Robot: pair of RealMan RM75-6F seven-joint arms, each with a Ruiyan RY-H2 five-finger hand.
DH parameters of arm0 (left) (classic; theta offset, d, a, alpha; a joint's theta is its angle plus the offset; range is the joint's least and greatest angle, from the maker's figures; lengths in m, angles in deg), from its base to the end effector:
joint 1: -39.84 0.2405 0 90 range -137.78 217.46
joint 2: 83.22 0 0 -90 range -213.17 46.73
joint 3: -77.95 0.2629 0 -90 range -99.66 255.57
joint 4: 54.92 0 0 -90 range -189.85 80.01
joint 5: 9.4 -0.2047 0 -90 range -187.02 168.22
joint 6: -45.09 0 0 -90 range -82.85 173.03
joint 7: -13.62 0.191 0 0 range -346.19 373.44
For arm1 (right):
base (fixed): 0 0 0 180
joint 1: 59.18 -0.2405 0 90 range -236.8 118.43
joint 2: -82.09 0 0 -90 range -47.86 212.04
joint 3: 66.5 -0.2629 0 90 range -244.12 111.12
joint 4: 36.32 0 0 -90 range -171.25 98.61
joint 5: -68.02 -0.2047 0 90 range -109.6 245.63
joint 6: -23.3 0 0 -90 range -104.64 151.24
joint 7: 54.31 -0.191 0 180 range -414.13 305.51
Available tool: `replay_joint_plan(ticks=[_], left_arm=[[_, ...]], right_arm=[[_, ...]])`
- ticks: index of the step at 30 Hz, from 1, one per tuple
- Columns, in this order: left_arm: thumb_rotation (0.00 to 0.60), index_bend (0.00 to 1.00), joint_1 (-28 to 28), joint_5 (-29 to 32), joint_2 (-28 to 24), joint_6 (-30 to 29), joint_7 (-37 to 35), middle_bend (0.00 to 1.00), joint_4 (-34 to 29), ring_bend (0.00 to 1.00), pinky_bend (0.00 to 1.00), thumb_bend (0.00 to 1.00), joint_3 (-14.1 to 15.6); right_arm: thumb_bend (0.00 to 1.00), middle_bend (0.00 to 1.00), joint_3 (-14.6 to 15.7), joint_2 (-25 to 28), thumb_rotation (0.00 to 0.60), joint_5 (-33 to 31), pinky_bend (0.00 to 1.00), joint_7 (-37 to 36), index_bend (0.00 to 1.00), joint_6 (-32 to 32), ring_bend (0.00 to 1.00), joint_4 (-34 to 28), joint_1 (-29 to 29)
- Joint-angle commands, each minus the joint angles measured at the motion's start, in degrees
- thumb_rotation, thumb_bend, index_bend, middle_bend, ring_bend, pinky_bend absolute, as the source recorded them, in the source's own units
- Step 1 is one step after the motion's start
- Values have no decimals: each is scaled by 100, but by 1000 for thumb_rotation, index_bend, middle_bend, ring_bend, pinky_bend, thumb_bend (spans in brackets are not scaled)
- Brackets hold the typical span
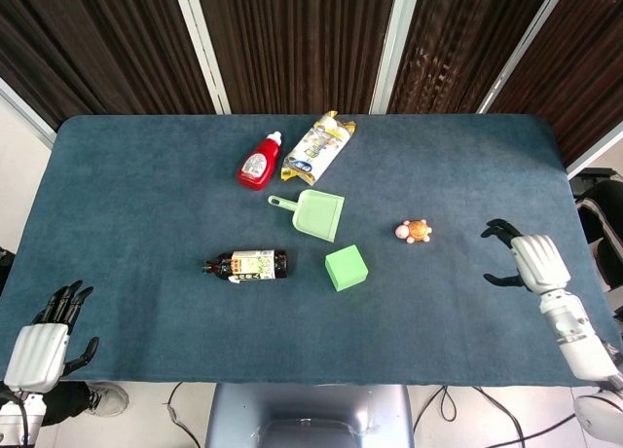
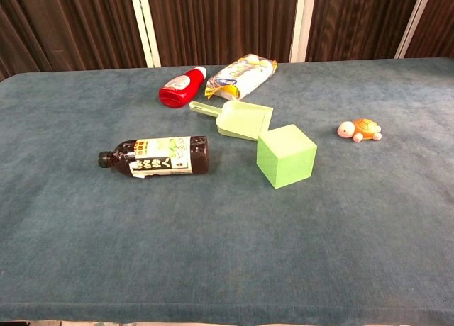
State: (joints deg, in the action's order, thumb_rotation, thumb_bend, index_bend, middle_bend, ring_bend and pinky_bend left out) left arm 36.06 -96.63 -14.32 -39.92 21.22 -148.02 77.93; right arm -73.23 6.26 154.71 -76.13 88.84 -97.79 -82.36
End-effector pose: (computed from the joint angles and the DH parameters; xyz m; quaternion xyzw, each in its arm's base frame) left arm -0.3091 0.2110 0.1276 -0.6170 -0.3913 -0.3618 0.5791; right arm -0.3339 -0.3617 0.1245 0.6490 -0.4004 0.3946 0.5126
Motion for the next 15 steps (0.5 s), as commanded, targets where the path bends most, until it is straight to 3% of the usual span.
replay_joint_plan(ticks=[1,15], left_arm=[[600,112,18,19,-1,-13,-60,48,27,68,329,343,0],[600,114,118,1,-33,-115,-317,48,109,68,330,344,37]], right_arm=[[203,370,-145,-487,600,-27,912,80,513,-178,985,452,-310],[237,404,-329,-1826,600,-422,919,276,553,-1039,989,2092,-1139]])
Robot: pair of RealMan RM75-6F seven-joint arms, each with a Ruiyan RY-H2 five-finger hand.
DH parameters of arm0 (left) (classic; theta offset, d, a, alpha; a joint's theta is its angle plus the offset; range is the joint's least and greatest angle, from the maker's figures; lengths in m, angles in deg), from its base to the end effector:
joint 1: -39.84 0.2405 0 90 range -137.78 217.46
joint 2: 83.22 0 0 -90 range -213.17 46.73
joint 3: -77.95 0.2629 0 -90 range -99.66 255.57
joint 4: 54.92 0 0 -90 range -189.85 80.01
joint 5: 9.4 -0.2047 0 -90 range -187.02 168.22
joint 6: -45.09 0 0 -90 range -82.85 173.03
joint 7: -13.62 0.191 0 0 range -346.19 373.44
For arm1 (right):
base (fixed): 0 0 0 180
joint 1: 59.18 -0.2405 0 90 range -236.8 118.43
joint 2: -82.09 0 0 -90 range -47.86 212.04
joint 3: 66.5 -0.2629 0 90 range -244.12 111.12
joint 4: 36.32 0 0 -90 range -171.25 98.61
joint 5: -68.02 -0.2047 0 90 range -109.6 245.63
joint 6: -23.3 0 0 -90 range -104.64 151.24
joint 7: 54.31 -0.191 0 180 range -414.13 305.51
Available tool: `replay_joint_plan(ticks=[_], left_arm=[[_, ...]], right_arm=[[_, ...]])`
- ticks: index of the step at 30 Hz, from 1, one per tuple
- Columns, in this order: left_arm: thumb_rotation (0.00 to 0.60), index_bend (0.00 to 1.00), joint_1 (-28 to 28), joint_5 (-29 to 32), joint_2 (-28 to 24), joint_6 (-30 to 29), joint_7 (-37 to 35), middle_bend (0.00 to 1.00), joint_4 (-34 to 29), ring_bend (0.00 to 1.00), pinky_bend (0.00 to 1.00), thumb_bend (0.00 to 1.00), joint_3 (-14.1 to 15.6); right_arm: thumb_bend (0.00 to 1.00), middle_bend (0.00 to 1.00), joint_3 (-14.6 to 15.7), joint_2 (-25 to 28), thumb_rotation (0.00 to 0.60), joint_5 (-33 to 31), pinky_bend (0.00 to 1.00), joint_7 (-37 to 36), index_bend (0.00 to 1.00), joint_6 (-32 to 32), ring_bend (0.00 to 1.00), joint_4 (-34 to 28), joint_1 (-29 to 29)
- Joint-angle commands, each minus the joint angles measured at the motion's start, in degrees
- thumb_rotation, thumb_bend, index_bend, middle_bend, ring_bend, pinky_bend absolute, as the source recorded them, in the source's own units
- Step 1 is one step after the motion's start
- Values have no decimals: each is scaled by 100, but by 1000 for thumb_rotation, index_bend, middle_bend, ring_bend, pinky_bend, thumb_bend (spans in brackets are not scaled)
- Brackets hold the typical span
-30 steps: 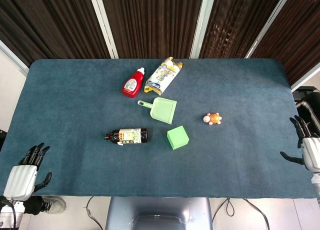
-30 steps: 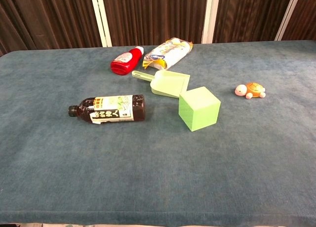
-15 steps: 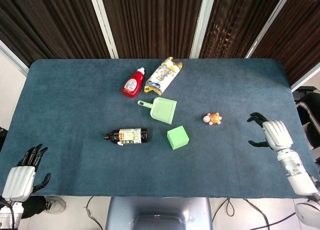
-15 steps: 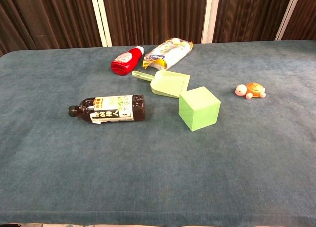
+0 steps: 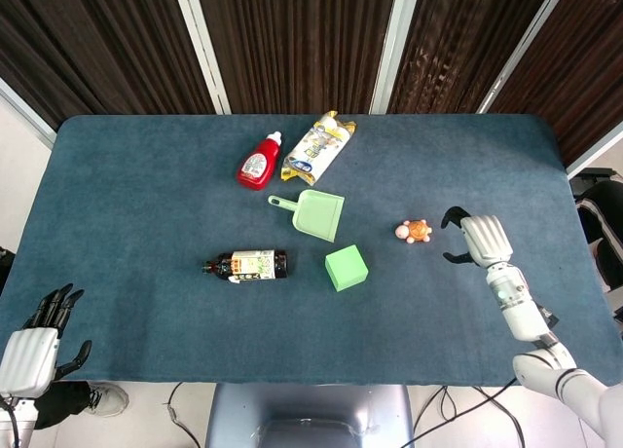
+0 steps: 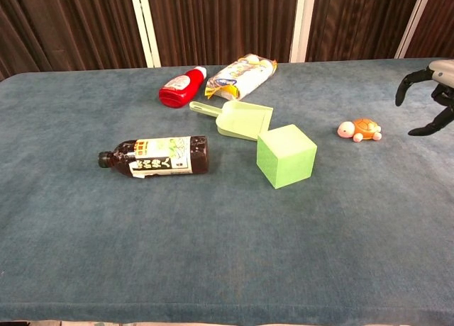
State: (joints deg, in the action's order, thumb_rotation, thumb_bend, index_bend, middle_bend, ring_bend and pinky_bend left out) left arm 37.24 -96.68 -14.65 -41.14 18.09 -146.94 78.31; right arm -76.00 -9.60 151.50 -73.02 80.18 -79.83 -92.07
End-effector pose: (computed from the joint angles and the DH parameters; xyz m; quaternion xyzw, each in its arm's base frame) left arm -0.3170 0.2036 0.1335 -0.6032 -0.4027 -0.3686 0.5814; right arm -0.3121 -0.4277 0.0552 0.6635 -0.3865 0.3716 0.5219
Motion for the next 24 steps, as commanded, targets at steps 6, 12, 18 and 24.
replay_joint_plan(ticks=[6,12,18,24], left_arm=[[600,114,-5,5,2,29,0,48,-1,69,329,344,3],[600,114,11,-8,-12,25,-36,48,4,69,329,344,17],[600,114,28,14,-16,22,-98,48,45,69,330,345,13],[600,115,56,46,-14,25,-149,48,82,69,330,344,20]], right_arm=[[238,405,-83,-469,600,-186,919,-211,554,-395,989,617,-321],[239,411,-51,-879,600,-243,919,-451,559,-733,989,1200,-553],[241,426,11,-1207,600,-243,919,-637,577,-943,989,1670,-703],[288,466,101,-1418,600,-165,919,-940,621,-912,989,2000,-757]])
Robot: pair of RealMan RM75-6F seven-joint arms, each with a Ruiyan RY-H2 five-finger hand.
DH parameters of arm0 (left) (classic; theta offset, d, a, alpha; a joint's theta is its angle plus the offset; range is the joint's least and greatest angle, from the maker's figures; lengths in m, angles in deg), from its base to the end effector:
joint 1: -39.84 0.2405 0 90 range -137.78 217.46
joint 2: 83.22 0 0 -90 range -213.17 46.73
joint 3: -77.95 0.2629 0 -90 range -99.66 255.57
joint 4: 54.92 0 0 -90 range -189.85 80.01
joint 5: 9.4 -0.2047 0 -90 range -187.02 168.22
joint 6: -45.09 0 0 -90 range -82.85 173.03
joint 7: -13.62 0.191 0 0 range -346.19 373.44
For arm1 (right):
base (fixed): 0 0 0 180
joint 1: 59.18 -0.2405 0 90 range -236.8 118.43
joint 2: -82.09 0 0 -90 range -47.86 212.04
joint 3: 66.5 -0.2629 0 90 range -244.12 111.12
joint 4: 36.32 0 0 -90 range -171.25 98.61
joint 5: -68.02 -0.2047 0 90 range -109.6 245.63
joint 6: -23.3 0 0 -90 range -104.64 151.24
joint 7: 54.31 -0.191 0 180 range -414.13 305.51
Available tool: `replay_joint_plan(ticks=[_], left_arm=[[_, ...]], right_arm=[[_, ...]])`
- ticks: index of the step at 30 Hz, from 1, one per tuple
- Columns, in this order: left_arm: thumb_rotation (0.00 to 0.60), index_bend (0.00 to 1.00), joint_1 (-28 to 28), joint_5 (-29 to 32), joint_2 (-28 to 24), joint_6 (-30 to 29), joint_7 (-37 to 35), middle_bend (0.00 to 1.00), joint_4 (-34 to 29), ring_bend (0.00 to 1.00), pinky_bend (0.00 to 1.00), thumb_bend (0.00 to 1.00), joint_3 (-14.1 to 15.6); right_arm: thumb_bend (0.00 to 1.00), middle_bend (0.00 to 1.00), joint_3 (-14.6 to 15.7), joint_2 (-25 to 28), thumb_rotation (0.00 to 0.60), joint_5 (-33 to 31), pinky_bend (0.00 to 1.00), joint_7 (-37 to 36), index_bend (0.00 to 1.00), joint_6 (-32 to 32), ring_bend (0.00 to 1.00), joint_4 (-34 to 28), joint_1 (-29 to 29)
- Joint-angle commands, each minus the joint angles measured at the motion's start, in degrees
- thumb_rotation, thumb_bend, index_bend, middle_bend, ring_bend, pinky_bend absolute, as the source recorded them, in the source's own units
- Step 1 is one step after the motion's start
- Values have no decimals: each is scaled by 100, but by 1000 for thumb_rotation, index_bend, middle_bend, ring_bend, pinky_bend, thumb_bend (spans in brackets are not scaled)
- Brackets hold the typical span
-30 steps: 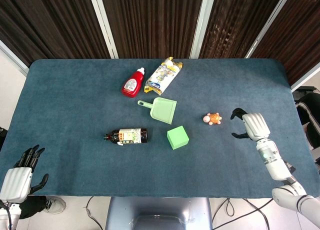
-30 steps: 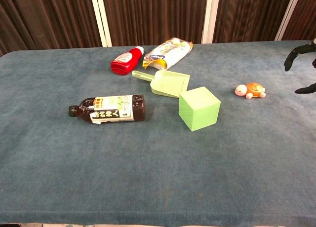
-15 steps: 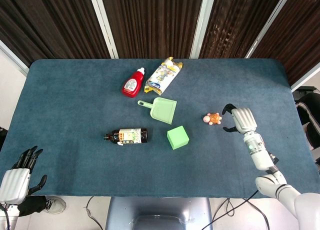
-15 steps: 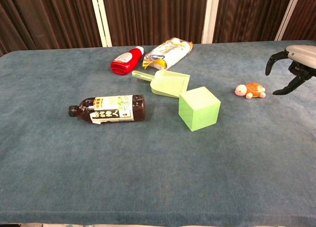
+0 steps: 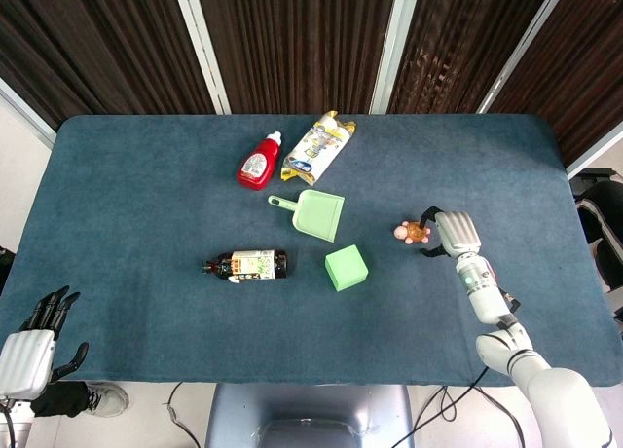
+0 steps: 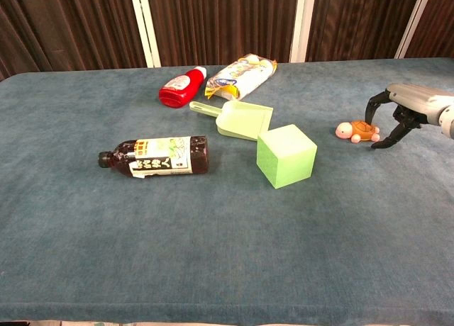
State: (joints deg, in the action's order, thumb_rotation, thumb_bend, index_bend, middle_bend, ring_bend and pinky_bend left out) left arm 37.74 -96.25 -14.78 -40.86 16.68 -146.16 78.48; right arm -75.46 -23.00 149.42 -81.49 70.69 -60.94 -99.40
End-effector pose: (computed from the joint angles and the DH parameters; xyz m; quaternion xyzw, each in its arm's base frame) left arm -0.3236 0.2002 0.1345 -0.5986 -0.4118 -0.3648 0.5823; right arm -0.3041 -0.4615 -0.0029 0.6510 -0.4409 0.3508 0.5087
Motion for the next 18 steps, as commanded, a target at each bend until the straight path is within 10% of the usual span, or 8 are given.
replay_joint_plan(ticks=[1,10,18], left_arm=[[600,115,12,3,0,-6,-14,48,8,68,330,345,5],[600,114,31,-33,13,-31,-26,48,28,69,330,343,15],[600,115,44,-31,20,-26,2,48,26,69,330,343,21]], right_arm=[[335,482,59,-100,600,58,919,-133,638,70,990,150,-24],[811,645,167,-221,600,164,932,-424,813,347,1000,439,21],[922,674,196,-194,600,170,933,-524,820,459,1000,485,71]])
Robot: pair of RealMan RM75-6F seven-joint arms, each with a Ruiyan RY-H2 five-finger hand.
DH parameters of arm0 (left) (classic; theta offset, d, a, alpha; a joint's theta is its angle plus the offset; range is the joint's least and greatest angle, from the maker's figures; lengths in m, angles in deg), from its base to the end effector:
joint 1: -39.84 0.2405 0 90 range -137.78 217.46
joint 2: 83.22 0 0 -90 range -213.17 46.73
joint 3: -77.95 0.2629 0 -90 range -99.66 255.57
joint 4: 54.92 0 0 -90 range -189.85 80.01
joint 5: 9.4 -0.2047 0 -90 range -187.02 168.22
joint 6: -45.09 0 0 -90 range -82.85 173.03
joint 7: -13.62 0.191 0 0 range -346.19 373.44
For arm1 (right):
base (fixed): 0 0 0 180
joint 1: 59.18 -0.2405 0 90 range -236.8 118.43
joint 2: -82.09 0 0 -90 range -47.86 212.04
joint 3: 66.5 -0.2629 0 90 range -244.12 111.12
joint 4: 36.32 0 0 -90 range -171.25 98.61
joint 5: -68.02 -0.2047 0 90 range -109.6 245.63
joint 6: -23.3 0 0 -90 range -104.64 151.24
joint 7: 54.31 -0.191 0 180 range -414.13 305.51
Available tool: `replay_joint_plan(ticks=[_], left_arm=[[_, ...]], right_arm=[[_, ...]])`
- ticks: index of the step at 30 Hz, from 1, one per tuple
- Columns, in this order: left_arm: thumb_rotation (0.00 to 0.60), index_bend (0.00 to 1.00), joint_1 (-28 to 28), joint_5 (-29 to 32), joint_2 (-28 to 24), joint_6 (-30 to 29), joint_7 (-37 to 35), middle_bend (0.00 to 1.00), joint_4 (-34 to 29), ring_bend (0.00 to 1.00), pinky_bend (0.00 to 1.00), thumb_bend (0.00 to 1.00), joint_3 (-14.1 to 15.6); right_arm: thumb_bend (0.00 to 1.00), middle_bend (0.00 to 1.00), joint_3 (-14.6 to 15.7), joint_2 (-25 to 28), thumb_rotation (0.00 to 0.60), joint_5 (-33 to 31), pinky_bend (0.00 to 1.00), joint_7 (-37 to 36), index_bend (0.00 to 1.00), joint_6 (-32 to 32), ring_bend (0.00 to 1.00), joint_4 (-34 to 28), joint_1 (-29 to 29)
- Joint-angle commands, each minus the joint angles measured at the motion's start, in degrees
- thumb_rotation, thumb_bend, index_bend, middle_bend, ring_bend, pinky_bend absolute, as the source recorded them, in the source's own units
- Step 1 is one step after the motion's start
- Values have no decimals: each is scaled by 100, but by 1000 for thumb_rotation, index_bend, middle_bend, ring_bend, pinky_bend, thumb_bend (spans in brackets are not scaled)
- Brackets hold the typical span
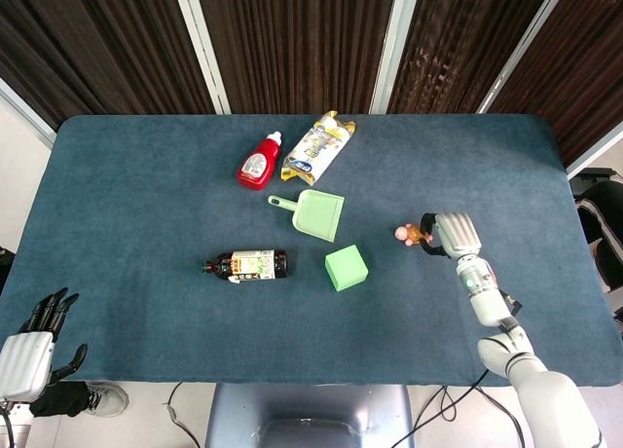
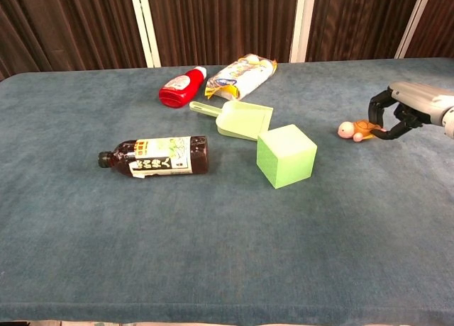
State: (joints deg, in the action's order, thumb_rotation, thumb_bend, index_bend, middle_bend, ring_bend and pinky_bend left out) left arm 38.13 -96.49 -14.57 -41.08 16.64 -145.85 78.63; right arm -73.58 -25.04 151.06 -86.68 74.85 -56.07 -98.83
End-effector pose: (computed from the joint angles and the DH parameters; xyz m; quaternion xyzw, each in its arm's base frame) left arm -0.3249 0.1975 0.1337 -0.5984 -0.4122 -0.3637 0.5829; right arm -0.3041 -0.4581 0.0016 0.6468 -0.4290 0.3765 0.5058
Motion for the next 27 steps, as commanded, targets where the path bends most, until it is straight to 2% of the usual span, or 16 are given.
replay_joint_plan(ticks=[1,7,9,11,13,16,19,22,27], left_arm=[[600,115,7,-5,-2,-3,12,48,-9,69,330,343,8],[600,115,5,-7,0,7,12,48,-14,69,330,343,5],[600,114,13,-12,1,1,6,48,-15,69,330,343,10],[600,115,10,-10,4,8,4,48,-12,69,330,343,8],[600,115,6,-11,7,20,8,48,-14,69,330,343,10],[600,115,13,-24,7,12,17,48,-16,69,330,343,17],[600,115,21,-17,5,8,24,48,-18,69,330,344,17],[600,115,18,-4,4,22,25,48,-23,69,330,344,13],[600,115,12,-10,11,40,26,48,-15,69,330,342,16]], right_arm=[[927,675,12,19,600,9,933,-10,820,63,1000,-12,20],[906,677,108,140,600,119,933,-127,807,323,1000,-117,99],[790,649,154,243,600,149,933,-278,718,283,1000,-255,124],[621,563,194,352,600,176,931,-409,564,228,996,-398,131],[514,494,218,407,600,202,925,-447,468,268,988,-449,145],[362,426,234,405,600,208,912,-442,352,292,976,-432,164],[234,391,258,420,600,223,906,-508,285,299,971,-457,177],[178,377,255,380,600,230,903,-516,270,374,967,-409,180],[170,377,244,289,600,225,902,-547,319,330,966,-335,117]])
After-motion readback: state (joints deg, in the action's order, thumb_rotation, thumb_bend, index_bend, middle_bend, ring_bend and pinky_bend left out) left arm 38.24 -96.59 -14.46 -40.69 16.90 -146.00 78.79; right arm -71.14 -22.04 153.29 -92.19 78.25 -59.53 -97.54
